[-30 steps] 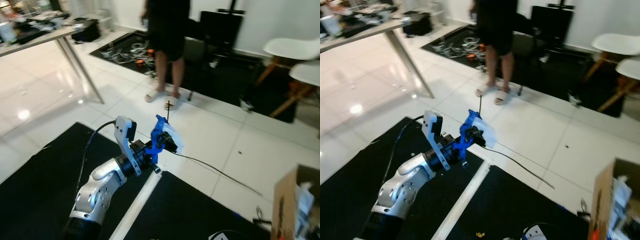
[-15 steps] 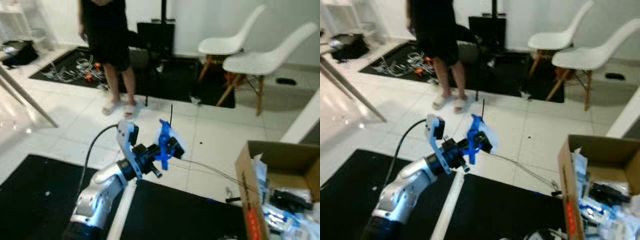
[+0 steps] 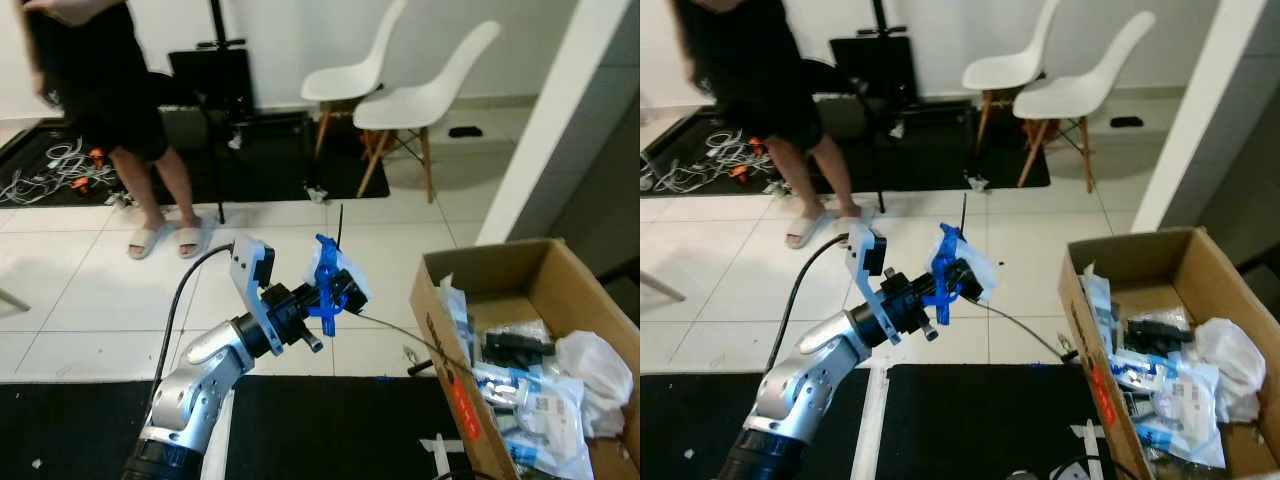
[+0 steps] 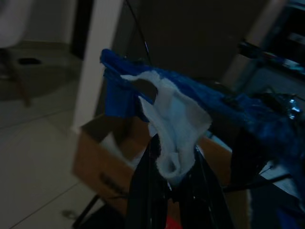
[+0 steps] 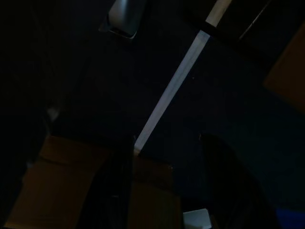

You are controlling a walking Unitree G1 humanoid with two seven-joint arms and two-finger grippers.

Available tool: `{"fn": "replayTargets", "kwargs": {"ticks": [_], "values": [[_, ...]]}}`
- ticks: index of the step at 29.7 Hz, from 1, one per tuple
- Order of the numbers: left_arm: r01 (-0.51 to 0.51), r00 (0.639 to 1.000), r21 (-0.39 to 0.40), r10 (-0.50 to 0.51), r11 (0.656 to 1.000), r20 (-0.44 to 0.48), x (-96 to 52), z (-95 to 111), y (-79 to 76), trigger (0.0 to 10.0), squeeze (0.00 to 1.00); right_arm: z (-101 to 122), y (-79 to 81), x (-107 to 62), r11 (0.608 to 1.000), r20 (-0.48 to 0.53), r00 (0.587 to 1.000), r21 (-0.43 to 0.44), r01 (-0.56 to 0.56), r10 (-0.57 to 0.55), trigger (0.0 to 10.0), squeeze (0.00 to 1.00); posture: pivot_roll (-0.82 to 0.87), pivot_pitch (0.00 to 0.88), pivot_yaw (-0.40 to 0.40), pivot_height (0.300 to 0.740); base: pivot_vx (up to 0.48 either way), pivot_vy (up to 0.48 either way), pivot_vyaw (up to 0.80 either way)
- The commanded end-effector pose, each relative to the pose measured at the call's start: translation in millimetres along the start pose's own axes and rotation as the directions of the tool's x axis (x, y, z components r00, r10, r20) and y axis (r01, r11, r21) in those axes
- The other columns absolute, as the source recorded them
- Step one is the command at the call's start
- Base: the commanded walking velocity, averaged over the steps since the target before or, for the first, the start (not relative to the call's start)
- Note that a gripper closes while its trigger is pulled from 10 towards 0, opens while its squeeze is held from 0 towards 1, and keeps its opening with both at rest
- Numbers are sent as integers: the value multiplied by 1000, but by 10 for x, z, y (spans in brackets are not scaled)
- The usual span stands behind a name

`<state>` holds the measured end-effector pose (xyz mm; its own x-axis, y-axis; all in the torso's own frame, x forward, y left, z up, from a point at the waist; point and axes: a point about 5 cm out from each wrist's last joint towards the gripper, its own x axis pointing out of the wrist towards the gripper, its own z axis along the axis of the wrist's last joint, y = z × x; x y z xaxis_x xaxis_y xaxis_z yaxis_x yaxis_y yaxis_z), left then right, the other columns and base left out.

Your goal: Picking trash to rubbish bin

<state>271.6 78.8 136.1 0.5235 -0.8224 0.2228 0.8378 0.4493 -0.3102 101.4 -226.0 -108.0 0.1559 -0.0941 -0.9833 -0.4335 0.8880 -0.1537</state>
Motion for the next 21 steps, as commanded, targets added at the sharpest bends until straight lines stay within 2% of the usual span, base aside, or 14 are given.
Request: {"fn": "replayTargets", "kwargs": {"ticks": [1,6,10,11,12,17,19,20,21], "values": [[22,1000,-3,-22,1000,13,-37,49,1,10000,0,3,66,8,1000,-6,1000,-9,-21,21,10000,0,-12,29,98,740,0,0,-775],[11,999,1,-11,1000,30,-114,104,59,10000,0,71,95,9,1000,4,1000,-11,-22,22,10000,0,-10,27,93,740,0,0,-775],[-87,996,29,86,996,30,-246,142,234,10000,0,74,68,6,1000,5,1000,-12,-11,11,10000,0,-9,27,92,740,0,0,-775],[-87,996,29,86,996,30,-246,142,234,10000,0,74,68,6,1000,5,1000,-12,-11,11,10000,0,-9,27,92,740,0,0,-775],[-150,988,42,149,988,26,-336,157,338,10000,0,55,26,2,1000,2,1000,-12,-4,4,10000,0,-9,29,93,740,0,0,-775],[-249,968,54,247,967,41,-465,197,482,10000,0,42,15,1,1000,0,1000,-12,-1,1,10000,0,-8,32,93,740,0,0,-775],[-318,948,60,315,946,55,-565,238,580,10000,0,56,62,7,1000,1,1000,-12,-5,5,10000,0,-7,33,91,740,0,0,-775],[-318,948,60,315,946,55,-565,238,580,10000,0,56,62,7,1000,1,1000,-12,-5,5,10000,0,-7,33,91,740,0,0,-775],[-379,925,75,375,922,62,-656,274,668,10000,0,77,98,10,1000,3,1000,-14,-9,9,10000,0,-4,35,89,740,0,0,-775]]}}
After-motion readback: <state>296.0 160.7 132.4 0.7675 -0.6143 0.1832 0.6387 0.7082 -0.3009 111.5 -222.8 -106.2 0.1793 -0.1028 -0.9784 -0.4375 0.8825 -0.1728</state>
